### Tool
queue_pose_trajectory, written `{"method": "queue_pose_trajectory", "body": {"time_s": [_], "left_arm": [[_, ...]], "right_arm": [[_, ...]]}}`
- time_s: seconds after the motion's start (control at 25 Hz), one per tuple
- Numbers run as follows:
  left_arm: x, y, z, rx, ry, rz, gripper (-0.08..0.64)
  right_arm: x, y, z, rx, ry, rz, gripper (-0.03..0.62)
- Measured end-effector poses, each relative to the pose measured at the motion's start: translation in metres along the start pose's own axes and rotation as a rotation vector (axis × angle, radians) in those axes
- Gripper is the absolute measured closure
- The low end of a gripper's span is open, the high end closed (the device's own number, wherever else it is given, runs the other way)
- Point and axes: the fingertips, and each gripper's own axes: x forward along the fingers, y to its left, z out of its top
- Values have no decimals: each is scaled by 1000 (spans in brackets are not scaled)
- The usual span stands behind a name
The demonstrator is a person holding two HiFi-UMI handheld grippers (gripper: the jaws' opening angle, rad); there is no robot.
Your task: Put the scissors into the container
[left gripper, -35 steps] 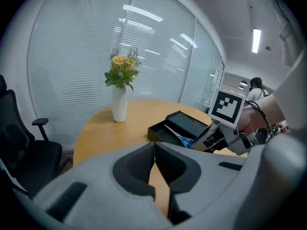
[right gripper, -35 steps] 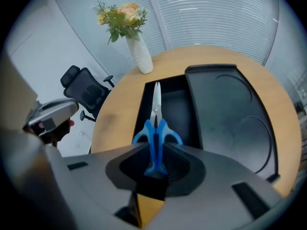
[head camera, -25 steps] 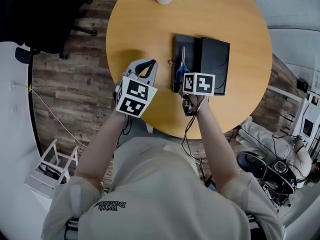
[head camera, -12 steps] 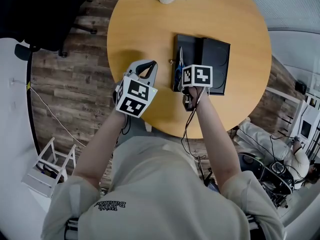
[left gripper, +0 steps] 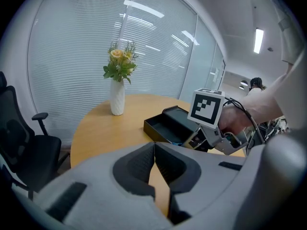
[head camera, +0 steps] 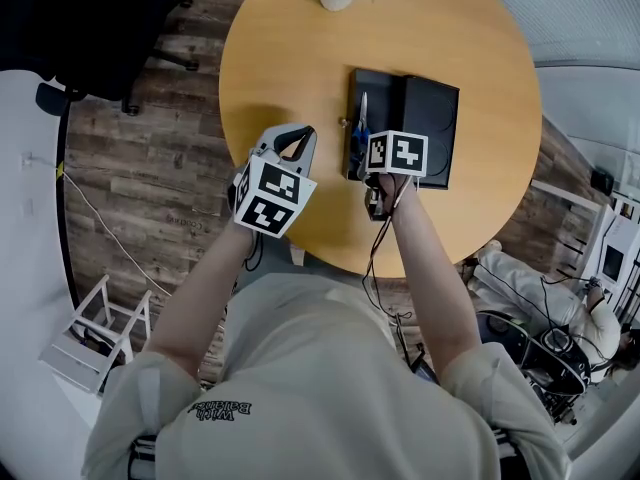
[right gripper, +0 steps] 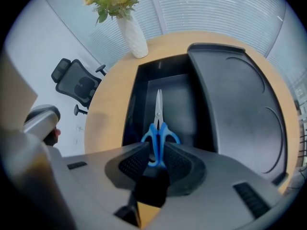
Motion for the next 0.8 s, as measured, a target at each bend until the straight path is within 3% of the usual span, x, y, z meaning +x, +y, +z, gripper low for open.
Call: {"method": "queue_pose_trajectory", "body": {"time_s": [0.28,0.44,0.64,0.8], "left_arm": [[-11,-9,13,30,-26,17,538],[-23,-17,29,58,-55,27,538],[-37,-27,54,84,-105,49,538],[-51,-32,73,109,-140,73,538]], "right_arm": [[-19,5,7,0,-99,54,494],[-44,17,21,-61,-195,93,494],[-96,40,56,-133,-433,184,504],[-141,46,70,-168,-575,209,539]]}}
